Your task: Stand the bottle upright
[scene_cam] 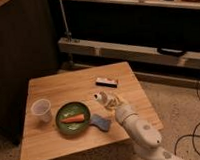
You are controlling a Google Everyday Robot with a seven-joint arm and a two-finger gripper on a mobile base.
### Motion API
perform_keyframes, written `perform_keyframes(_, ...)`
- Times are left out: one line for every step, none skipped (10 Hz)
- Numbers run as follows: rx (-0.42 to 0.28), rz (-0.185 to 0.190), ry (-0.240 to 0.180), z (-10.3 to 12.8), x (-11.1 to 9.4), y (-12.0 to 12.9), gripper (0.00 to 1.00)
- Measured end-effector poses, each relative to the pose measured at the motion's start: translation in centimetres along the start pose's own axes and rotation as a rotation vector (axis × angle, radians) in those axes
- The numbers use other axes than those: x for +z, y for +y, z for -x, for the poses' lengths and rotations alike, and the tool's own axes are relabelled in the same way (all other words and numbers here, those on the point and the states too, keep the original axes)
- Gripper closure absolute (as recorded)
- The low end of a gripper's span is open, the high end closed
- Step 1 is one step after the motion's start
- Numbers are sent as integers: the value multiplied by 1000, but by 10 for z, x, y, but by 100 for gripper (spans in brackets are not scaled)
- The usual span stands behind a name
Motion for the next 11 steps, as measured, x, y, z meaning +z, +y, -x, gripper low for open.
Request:
perform_keyframes(24,-17,0,-3,3,1,100)
perform_keyframes(50,-30,0,-6,7,5,100)
perform_keyframes(73,-37,4,-8,12,11,100)
perform_keyframes(79,-37,11,-7,16,14,100)
perform_keyframes(79,-34,11,-6,16,15,100)
perform_keyframes(79,-37,14,-8,16,14,100)
perform_keyframes(79,-35,12,-7,16,15,100)
perform_keyframes(77,-34,11,-6,16,16,100)
perform_keyframes(77,-34,11,-6,16,16,100)
perform_keyframes(78,-34,12,-6,16,15,100)
perform_keyframes(83,-33,13,-7,17,15,100)
